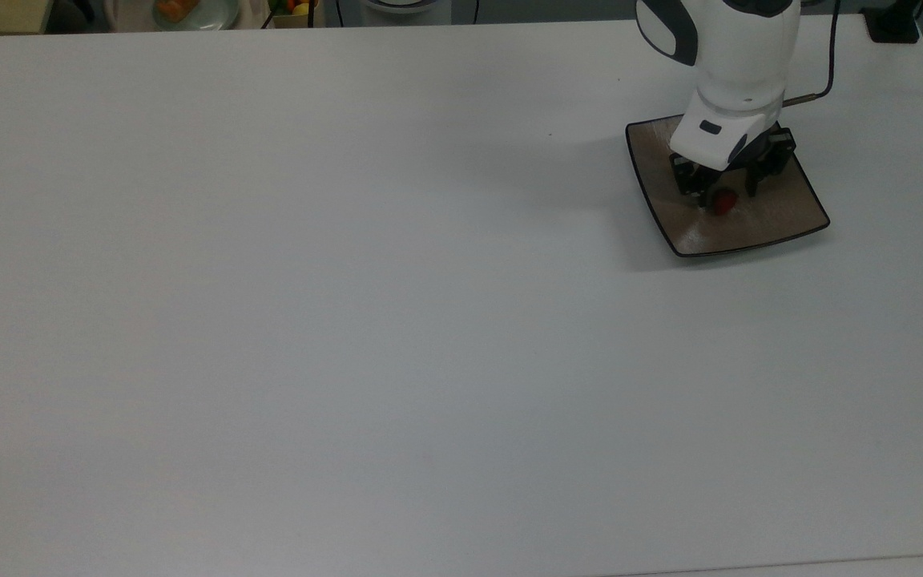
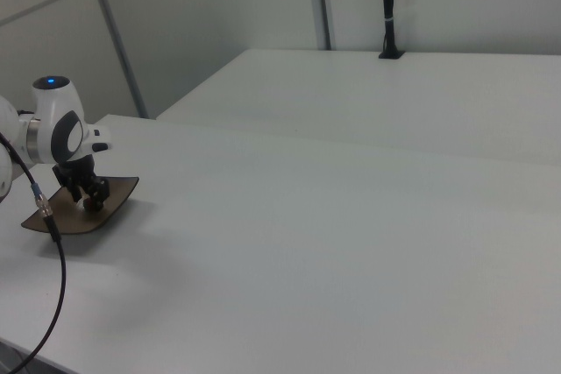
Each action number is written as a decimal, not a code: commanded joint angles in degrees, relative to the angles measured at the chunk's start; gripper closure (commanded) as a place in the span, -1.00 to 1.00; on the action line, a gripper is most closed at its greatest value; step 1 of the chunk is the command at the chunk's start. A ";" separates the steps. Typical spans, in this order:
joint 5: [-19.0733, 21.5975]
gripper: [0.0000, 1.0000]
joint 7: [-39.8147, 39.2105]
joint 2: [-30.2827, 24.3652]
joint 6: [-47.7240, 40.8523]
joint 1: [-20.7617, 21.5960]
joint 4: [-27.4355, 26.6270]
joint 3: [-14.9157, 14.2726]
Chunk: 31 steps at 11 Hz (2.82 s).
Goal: Strawberries on a ceramic plate
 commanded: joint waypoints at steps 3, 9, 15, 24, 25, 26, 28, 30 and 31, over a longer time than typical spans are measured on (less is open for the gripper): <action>-0.43 -1.00 1.55 -2.30 0.73 0.03 -1.09 0.09; -3.59 -1.00 1.37 -17.74 -21.64 -7.42 -0.65 -0.53; -6.15 -1.00 -1.07 -29.80 -41.79 -14.03 2.24 -6.75; -6.76 -1.00 -25.01 -31.04 -36.91 -22.90 1.37 -11.17; -6.76 -1.00 -22.30 -31.13 -35.85 -24.74 1.20 -8.73; -6.76 -1.00 -21.84 -31.13 -36.01 -26.58 1.19 -5.92; -6.76 -1.00 -19.65 -31.22 -35.75 -25.90 0.84 -4.92; -6.85 -1.00 -18.85 -31.22 -36.27 -24.76 0.67 -4.49; -6.94 -1.00 -18.67 -30.87 -36.19 -23.97 0.58 -4.48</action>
